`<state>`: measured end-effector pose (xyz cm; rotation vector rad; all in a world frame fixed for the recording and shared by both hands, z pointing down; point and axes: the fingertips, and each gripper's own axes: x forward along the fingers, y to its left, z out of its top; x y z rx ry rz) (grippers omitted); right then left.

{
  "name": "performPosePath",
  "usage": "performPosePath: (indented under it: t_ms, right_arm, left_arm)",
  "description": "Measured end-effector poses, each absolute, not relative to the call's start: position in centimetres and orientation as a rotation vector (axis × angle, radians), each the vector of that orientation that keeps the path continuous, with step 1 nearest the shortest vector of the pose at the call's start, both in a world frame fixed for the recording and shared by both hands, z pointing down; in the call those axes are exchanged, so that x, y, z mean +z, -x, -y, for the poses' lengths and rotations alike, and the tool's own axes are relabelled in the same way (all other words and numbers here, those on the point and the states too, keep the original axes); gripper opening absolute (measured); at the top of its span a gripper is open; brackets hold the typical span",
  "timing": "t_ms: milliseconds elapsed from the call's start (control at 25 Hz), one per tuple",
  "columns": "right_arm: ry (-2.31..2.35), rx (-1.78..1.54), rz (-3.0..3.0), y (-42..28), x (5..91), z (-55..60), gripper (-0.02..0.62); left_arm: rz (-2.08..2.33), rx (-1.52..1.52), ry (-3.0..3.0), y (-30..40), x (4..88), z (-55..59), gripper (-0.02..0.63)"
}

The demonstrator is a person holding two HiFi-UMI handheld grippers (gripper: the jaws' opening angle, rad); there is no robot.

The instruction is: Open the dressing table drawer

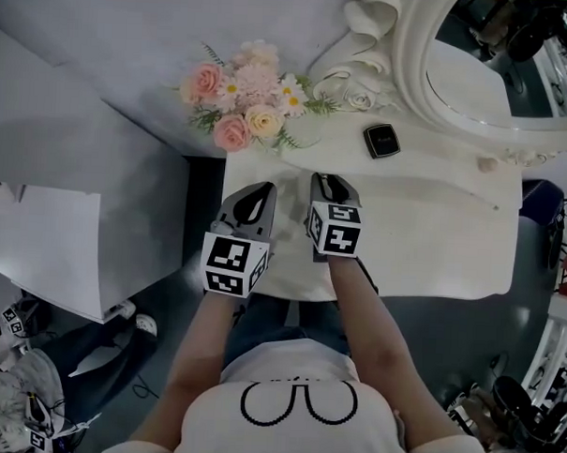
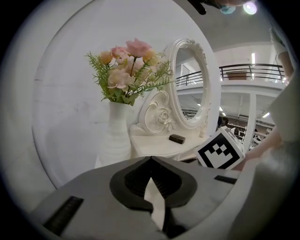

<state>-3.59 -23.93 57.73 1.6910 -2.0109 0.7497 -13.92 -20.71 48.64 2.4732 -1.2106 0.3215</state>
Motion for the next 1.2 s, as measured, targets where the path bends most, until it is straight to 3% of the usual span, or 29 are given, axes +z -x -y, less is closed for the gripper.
performPosePath:
  t_ms: [1200]
  right_arm:
    - [-1.682, 0.809, 1.977, 5.0, 57.8, 16.3, 0.089]
  left_arm:
    - [1.25, 0.25, -2.451, 15.7, 48.2, 17.8, -0.002]
